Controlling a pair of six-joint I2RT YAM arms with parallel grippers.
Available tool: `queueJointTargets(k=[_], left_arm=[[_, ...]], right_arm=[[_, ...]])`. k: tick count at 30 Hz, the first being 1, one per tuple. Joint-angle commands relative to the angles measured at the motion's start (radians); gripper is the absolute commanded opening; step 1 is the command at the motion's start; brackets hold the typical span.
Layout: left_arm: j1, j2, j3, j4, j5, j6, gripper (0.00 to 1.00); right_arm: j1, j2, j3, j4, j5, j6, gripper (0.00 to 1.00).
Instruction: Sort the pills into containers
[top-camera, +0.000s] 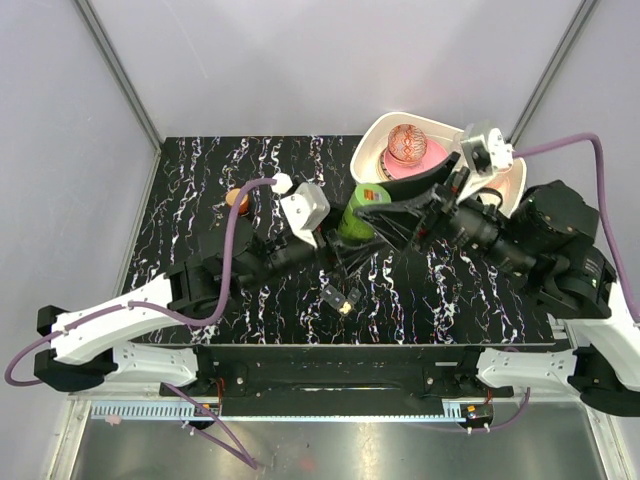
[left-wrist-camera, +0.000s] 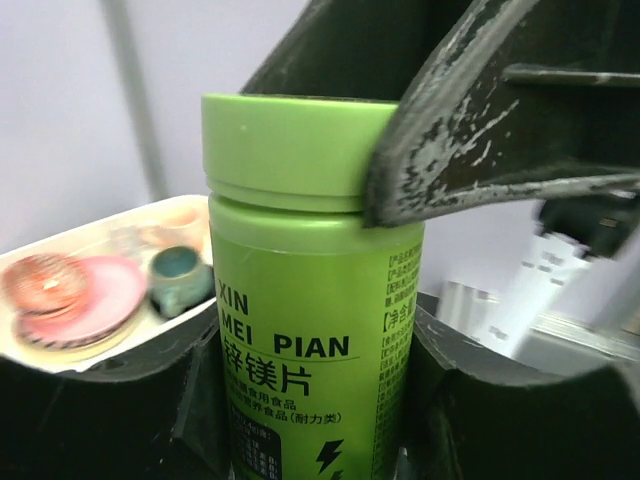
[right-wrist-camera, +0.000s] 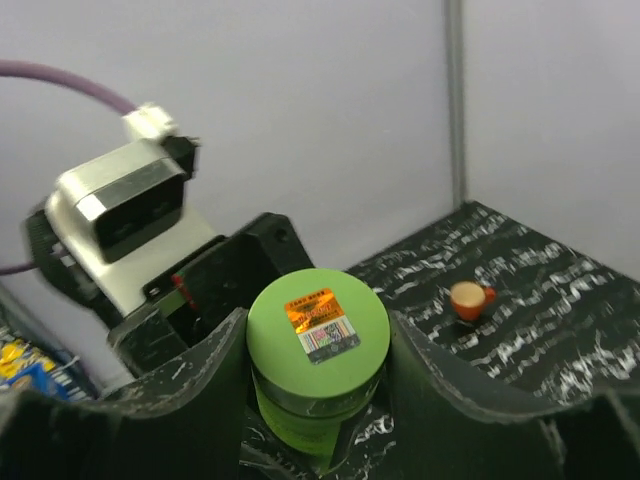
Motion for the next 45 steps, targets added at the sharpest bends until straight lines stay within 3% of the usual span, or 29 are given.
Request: queueJointTargets(k=[1,8,16,19,20,21,24,31,39,45], left_arm=[[-0.002,0.042,0.070,-0.021,-0.293,0.108,0.00],[-0.003,0.146,0.170,-0.013,-0.572,0.247,0.00],[-0.017,0.276,0.251,0.028,-0.744,0.352,0.00],[-0.022,0.295,0.251,0.035,-0.776,0.355,0.00],[-0.022,0.293,0.250,0.035,-0.775,0.350,0.00],[-0.023,0.289,0.242,0.035,-0.773,0.344,0.00],[-0.026,0.258,0.204,0.035,-0.738,0.303,0.00],[-0.026,0.160,0.089,0.018,-0.592,0.154,0.00],[-0.026,0.042,-0.008,0.010,-0.414,0.019,0.00],[-0.028,-0.046,-0.062,0.067,-0.089,-0.041,0.00]], right_arm=[[0.003,0.060,0.079,-0.044,0.263,0.080,0.04],[0.001,0.127,0.169,-0.092,0.506,0.114,0.04],[0.003,0.193,0.281,-0.176,0.599,0.134,0.05],[0.003,0.198,0.289,-0.187,0.591,0.135,0.14],[0.003,0.189,0.286,-0.181,0.561,0.132,0.21],[0.003,0.184,0.281,-0.173,0.539,0.118,0.35],[0.003,0.148,0.242,-0.115,0.450,0.092,0.55],[0.003,0.039,0.168,0.011,0.234,0.072,0.76],[0.003,-0.033,0.136,0.015,0.168,0.022,0.84],[0.001,-0.119,0.002,0.043,0.028,-0.084,0.81]])
